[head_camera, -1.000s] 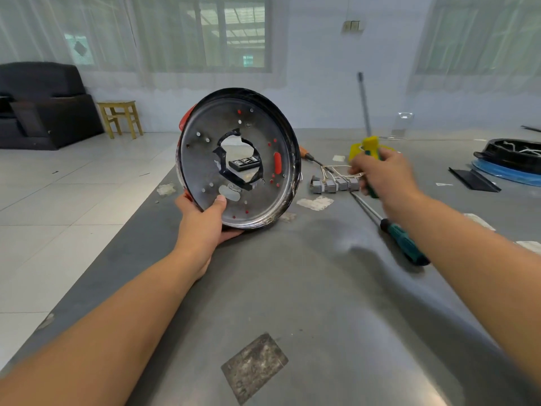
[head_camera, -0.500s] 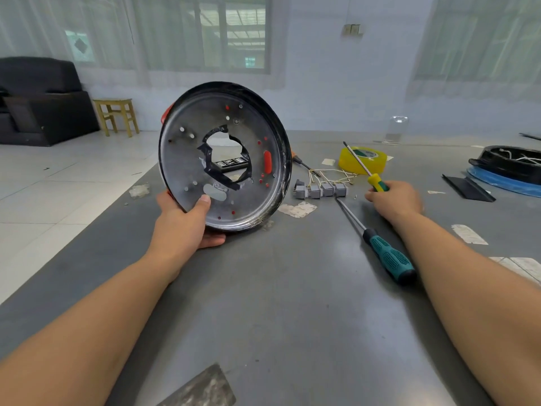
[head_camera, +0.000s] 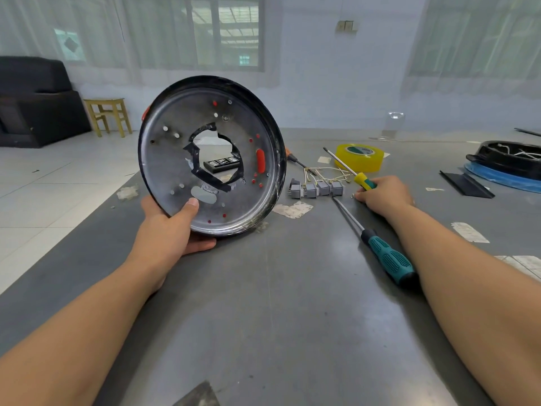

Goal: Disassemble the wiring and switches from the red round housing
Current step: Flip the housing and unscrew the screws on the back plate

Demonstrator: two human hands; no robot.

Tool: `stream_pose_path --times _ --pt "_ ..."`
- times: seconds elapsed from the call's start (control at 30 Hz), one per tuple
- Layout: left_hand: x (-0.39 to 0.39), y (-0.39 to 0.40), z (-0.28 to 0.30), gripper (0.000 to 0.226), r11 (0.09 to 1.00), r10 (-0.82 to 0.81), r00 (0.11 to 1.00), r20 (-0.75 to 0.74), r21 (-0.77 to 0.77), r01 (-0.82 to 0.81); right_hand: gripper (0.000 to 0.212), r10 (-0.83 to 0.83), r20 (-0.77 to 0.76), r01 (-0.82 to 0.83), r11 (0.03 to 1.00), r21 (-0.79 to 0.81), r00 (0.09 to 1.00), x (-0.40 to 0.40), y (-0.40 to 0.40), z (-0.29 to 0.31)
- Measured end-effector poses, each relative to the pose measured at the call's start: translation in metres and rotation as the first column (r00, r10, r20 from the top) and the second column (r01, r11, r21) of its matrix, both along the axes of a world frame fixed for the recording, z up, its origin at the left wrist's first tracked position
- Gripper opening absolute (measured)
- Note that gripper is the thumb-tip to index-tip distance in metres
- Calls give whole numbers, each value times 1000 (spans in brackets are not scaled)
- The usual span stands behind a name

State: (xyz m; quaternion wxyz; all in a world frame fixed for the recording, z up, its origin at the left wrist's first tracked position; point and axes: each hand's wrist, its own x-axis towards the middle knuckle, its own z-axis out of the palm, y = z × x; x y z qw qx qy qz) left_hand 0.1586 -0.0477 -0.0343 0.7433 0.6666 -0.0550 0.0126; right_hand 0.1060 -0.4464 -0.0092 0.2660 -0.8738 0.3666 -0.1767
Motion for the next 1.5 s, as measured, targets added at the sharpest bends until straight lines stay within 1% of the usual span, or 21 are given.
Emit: stream_pose_path --times 0.17,0.27,0.53,0.7,0.8,0.87,1.03,1.1,1.17,1.27,1.3,1.4,1.47,1.5 --pt "1 0 -1 31 1000 -5 1000 -3 -14 5 25 17 9 -16 999 -28 1000 -4 -2 0" --pt "1 1 -1 34 1000 -4 1000 -10 -15 4 23 24 13 -23 999 -36 1000 -7 -6 0" --pt "2 0 -1 42 1000 -1 1000 -17 -19 0 26 2 -3 -2 999 -36 1000 -1 -5 -1" --pt "1 -1 -1 36 1000 18 1000 -11 -11 -18 28 -1 -14 1 1000 -28 1000 0 -6 -1" --pt "1 0 -1 28 1000 21 1000 -9 -9 -21 27 6 -3 -6 1000 -30 1000 -1 -6 -2" --pt "1 1 0 28 1000 12 1000 -9 -20 -12 25 14 39 -14 1000 -20 999 -5 -6 -2" --pt "1 3 1 27 995 -27 999 -35 -98 23 22 26 247 -22 1000 -17 969 -19 2 17" --pt "1 5 3 29 990 -36 998 -57 -135 28 20 54 348 -68 997 30 936 -22 15 29" --pt "0 7 5 32 985 -32 997 -75 -172 19 19 78 449 -145 982 118 890 -24 36 40" --pt "-6 11 10 18 967 -28 994 -106 -253 1 29 132 526 -259 950 177 840 -20 79 48" --pt "-8 12 11 18 963 -29 993 -117 -269 -4 31 136 539 -281 939 198 831 -18 95 47" --pt "-14 15 15 32 962 -11 991 -135 -271 -26 40 109 575 -337 890 307 811 -13 144 31" --pt "-14 21 16 47 976 15 992 -125 -213 -41 56 104 588 -374 855 360 802 -11 171 16" --pt "-14 26 19 59 987 29 993 -113 -154 -46 64 106 593 -397 834 384 798 -11 181 11"
